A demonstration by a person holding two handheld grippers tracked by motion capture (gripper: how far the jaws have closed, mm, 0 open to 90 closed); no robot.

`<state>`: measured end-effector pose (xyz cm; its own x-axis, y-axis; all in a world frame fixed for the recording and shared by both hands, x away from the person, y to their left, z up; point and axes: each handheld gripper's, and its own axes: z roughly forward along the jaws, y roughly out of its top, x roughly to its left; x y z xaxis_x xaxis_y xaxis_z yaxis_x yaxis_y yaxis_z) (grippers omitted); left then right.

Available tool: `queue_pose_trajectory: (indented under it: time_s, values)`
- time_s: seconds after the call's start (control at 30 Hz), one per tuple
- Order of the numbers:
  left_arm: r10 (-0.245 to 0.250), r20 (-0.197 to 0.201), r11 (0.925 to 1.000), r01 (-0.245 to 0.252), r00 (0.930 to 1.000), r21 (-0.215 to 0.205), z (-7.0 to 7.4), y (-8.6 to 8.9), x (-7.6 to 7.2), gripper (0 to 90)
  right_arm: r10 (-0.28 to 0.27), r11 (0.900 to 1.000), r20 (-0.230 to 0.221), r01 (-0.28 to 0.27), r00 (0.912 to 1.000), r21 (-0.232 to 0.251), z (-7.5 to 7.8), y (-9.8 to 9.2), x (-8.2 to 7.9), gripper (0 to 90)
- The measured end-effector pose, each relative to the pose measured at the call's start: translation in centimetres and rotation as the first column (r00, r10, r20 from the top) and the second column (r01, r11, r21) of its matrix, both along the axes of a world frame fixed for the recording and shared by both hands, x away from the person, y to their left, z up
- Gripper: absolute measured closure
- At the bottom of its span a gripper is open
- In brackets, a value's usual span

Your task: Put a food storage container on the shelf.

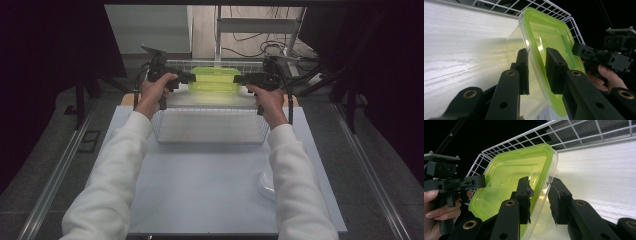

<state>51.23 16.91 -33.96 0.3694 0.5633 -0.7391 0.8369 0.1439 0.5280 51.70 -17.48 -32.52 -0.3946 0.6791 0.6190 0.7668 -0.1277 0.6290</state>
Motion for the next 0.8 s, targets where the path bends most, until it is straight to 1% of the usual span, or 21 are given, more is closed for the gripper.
queue_pose_trajectory:
  time_s: [0.07,0.1,0.13,0.17,0.2,0.27,0.33,0.37,0.43,0.47,0.53,0.57,0.6,0.63,0.67,0.73,0.77,0.8]
  values:
    - [0.013,0.016,0.9992,-0.013,0.9998,0.038,0.0,-0.2,-0.1,66.2,-0.008,1.000,0.008,0.008,0.9999,-0.014,0.0,0.1,-0.1,63.7]
    - [0.018,0.026,0.9983,-0.020,0.9995,0.054,0.0,-0.3,-0.1,59.1,-0.016,1.000,0.016,0.016,0.9997,-0.018,0.1,0.2,-0.2,59.1]
    - [0.025,0.047,0.9969,-0.029,0.9986,0.074,0.1,-0.5,-0.3,53.8,-0.030,0.999,0.037,0.031,0.9989,-0.029,0.2,0.4,-0.4,55.5]
    - [0.033,0.064,0.9959,-0.038,0.9974,0.082,0.1,-0.6,-0.4,47.9,-0.048,0.998,0.075,0.050,0.9960,-0.033,0.4,0.5,-0.7,51.4]
    - [0.040,0.083,0.9948,-0.048,0.9957,0.090,0.3,-0.7,-0.6,43.3,-0.054,0.998,0.094,0.058,0.9941,-0.034,0.5,0.7,-0.9,48.4]
    - [0.048,0.124,0.9942,-0.060,0.9911,0.089,0.6,-0.8,-1.0,38.3,-0.073,0.995,0.128,0.081,0.9890,-0.052,0.7,0.9,-1.4,43.1]
    - [0.049,0.171,0.9923,-0.068,0.9840,0.104,1.2,-0.9,-1.6,34.6,-0.083,0.993,0.159,0.095,0.9839,-0.072,1.0,1.0,-1.8,39.0]
    - [0.051,0.186,0.9913,-0.073,0.9813,0.110,1.4,-0.9,-1.8,33.3,-0.091,0.990,0.179,0.108,0.9796,-0.088,1.2,0.9,-2.1,37.7]
    - [0.052,0.222,0.9887,-0.081,0.9736,0.126,2.0,-0.8,-2.5,32.0,-0.102,0.989,0.205,0.122,0.9735,-0.088,1.5,0.6,-2.5,37.4]
    - [0.035,0.238,0.9861,-0.072,0.9707,0.150,2.2,-0.8,-2.8,31.6,-0.101,0.989,0.211,0.120,0.9723,-0.083,1.7,0.3,-2.7,37.4]
    - [0.009,0.256,0.9814,-0.057,0.9666,0.183,2.5,-0.7,-3.5,30.1,-0.082,0.992,0.218,0.100,0.9726,-0.076,2.0,-0.2,-3.2,37.1]
    - [-0.008,0.264,0.9785,-0.047,0.9644,0.201,2.7,-0.6,-3.8,29.6,-0.070,0.992,0.219,0.090,0.9731,-0.084,2.1,-0.4,-3.4,36.7]
    - [-0.019,0.270,0.9761,-0.040,0.9627,0.213,2.8,-0.6,-4.2,29.0,-0.058,0.991,0.222,0.083,0.9733,-0.104,2.3,-0.6,-3.7,36.5]
    - [-0.031,0.279,0.9733,-0.035,0.9598,0.227,2.9,-0.5,-4.7,28.7,-0.045,0.989,0.233,0.075,0.9714,-0.124,2.4,-0.8,-4.1,36.3]
    - [-0.039,0.288,0.9723,-0.030,0.9568,0.232,3.0,-0.4,-5.2,28.5,-0.027,0.988,0.244,0.062,0.9693,-0.138,2.5,-1.1,-4.5,35.9]
    - [-0.049,0.299,0.9741,-0.020,0.9529,0.225,3.0,-0.2,-6.0,28.1,0.003,0.988,0.248,0.035,0.9688,-0.150,2.6,-1.4,-5.2,35.3]
    - [-0.050,0.305,0.9743,-0.021,0.9509,0.224,3.0,-0.1,-6.5,27.9,0.035,0.983,0.267,0.015,0.9631,-0.181,2.9,-1.8,-6.2,34.6]
    - [-0.060,0.308,0.9720,-0.014,0.9496,0.235,3.0,0.1,-6.8,27.9,0.035,0.983,0.267,0.015,0.9631,-0.181,2.9,-1.8,-6.2,34.6]
